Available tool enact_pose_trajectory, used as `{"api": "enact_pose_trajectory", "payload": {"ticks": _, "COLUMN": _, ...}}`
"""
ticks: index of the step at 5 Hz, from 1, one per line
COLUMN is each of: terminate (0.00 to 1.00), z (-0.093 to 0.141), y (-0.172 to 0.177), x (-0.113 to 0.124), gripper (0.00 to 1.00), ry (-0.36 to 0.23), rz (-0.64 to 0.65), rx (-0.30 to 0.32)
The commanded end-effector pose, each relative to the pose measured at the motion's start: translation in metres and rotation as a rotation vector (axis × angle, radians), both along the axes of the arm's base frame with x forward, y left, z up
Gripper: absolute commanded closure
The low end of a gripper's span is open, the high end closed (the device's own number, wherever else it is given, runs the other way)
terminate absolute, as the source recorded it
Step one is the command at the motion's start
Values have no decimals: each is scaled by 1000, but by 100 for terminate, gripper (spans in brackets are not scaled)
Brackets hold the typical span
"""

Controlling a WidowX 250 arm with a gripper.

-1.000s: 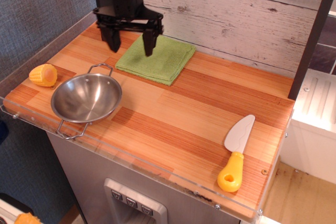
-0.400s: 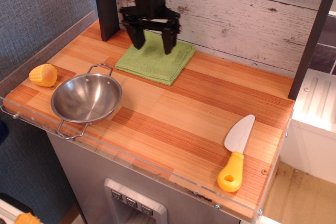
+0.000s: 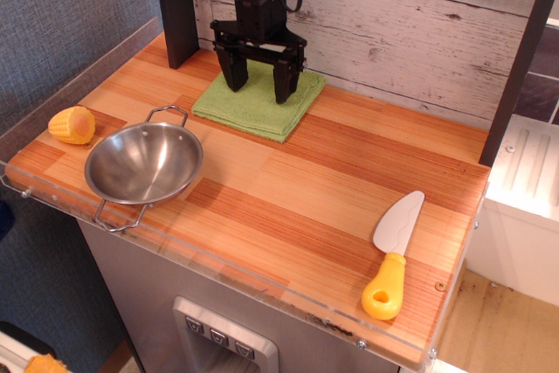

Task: Slide the green cloth to the right.

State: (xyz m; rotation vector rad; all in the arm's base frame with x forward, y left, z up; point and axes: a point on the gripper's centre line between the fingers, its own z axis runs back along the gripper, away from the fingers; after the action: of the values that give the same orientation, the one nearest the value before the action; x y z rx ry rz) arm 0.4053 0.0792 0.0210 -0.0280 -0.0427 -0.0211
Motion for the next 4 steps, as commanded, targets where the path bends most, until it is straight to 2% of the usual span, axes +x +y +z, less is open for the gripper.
{"api": "enact_pose_trajectory", "payload": {"ticks": 1, "terminate": 0, "z": -6, "y": -2, "x": 1, "gripper": 0, "ry": 17, "rz": -2, "rx": -6}}
{"api": "enact_pose_trajectory", "payload": {"ticks": 2, "terminate": 0, "z": -28, "y": -14, "x": -4, "gripper": 0, "ry": 84, "rz": -8, "rx": -24}}
{"api": "enact_pose_trajectory", "payload": {"ticks": 4, "terminate": 0, "z": -26, "y": -36, "x": -6, "gripper": 0, "ry": 77, "rz": -47, "rx": -38}}
